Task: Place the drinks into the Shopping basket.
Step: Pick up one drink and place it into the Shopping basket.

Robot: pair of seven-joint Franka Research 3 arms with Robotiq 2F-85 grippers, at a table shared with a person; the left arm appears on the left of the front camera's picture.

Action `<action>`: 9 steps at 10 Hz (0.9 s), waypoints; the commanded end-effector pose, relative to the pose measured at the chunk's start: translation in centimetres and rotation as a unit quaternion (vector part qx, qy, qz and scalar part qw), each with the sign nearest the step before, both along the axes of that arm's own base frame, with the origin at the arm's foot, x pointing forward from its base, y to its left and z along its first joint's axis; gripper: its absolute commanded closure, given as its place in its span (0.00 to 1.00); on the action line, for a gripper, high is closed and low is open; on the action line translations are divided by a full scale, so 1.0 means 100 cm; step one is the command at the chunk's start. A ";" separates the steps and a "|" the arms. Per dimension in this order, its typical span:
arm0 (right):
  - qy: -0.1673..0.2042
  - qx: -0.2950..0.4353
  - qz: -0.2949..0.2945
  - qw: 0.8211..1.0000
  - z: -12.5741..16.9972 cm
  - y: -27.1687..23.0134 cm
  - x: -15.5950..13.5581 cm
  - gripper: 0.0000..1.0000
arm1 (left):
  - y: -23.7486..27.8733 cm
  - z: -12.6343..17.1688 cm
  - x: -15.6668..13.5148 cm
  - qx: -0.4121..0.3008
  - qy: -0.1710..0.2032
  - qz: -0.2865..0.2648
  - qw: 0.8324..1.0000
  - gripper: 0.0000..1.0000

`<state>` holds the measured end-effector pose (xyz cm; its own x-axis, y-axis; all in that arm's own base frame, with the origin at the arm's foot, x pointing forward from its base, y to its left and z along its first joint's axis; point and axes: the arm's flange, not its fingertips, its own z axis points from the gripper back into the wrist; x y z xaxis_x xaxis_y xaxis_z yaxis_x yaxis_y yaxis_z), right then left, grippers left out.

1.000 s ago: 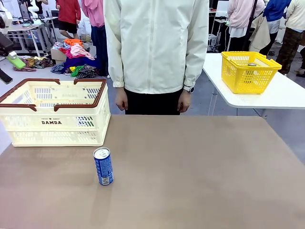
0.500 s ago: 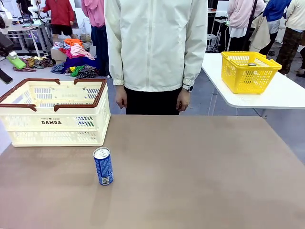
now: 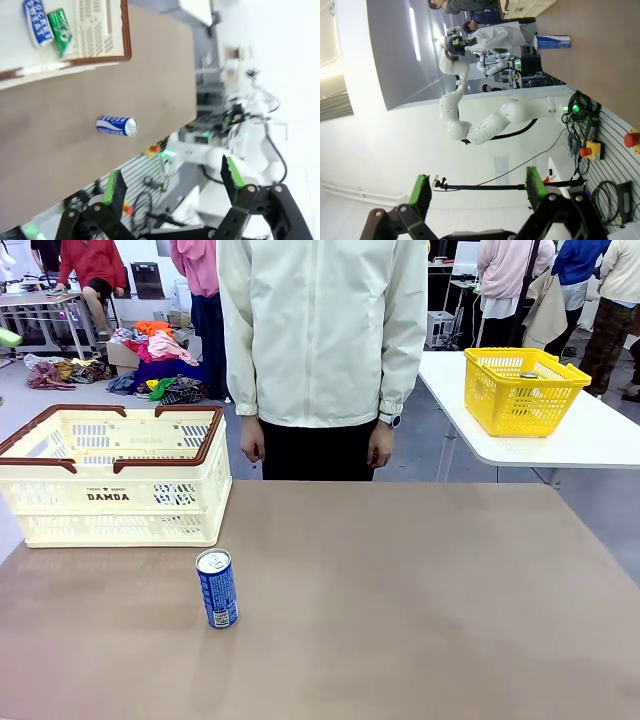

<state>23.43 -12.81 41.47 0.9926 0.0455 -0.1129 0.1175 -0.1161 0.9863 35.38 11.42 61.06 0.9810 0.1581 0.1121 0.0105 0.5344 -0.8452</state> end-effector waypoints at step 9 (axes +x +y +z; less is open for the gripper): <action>0.009 0.005 -0.002 1.000 0.007 0.001 0.001 0.00 | 0.029 -0.115 -0.070 -0.135 0.026 0.060 0.989 0.00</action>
